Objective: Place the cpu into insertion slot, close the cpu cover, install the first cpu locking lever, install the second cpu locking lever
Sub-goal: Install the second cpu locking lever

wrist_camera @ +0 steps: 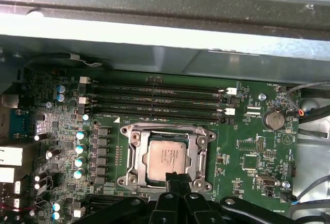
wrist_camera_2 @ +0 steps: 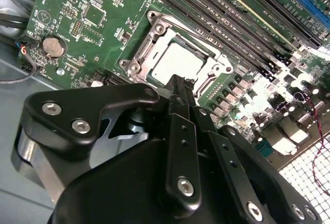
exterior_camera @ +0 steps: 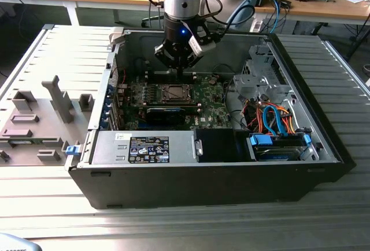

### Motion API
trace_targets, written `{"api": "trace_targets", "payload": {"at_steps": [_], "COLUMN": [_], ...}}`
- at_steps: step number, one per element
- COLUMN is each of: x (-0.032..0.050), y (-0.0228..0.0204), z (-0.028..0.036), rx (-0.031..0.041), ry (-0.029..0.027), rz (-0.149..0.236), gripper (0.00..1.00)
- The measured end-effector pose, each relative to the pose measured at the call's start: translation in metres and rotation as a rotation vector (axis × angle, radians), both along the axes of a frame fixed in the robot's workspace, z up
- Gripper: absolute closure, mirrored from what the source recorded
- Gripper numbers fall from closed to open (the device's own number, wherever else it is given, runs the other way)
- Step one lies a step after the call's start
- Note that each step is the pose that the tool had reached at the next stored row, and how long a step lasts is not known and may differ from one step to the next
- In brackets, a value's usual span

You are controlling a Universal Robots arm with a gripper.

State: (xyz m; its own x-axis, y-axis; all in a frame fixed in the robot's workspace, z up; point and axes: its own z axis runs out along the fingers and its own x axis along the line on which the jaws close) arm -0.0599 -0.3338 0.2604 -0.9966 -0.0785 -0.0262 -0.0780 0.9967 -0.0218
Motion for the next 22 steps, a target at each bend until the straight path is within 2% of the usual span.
{"api": "trace_targets", "payload": {"at_steps": [3,5,10,11,12,14,15,16,18,19,20,21,22], "x": [0.0000,0.0000,0.0000,0.0000,0.0000,-0.0007,-0.0014,-0.0022,-0.0036,-0.0045,-0.0064,-0.0130,-0.0181], "y": [0.0000,-0.0027,-0.0150,-0.0204,-0.0273,-0.0381,-0.0428,-0.0468,-0.0523,-0.0537,-0.0551,-0.0585,-0.0600], "z": [0.0001,0.0001,0.0000,0.0000,-0.0001,-0.0009,-0.0017,-0.0025,-0.0031,-0.0034,-0.0040,-0.0066,-0.0088], "rx": [0.0000,0.0001,0.0088,0.0138,0.0216,0.0321,0.0418,0.0565,0.1006,0.1092,0.1135,0.1174,0.1178], "ry": [0.0000,0.0000,0.0000,0.0000,0.0000,0.0000,0.0001,0.0000,-0.0001,-0.0001,0.0000,0.0000,-0.0001], "rz": [0.000,0.000,0.000,0.000,0.000,0.000,0.000,0.000,0.000,0.000,0.000,0.000,0.000], "gripper": [0.89,0.89,0.89,0.89,0.89,0.89,0.89,0.89,0.89,0.89,0.89,0.89,0.89]}}
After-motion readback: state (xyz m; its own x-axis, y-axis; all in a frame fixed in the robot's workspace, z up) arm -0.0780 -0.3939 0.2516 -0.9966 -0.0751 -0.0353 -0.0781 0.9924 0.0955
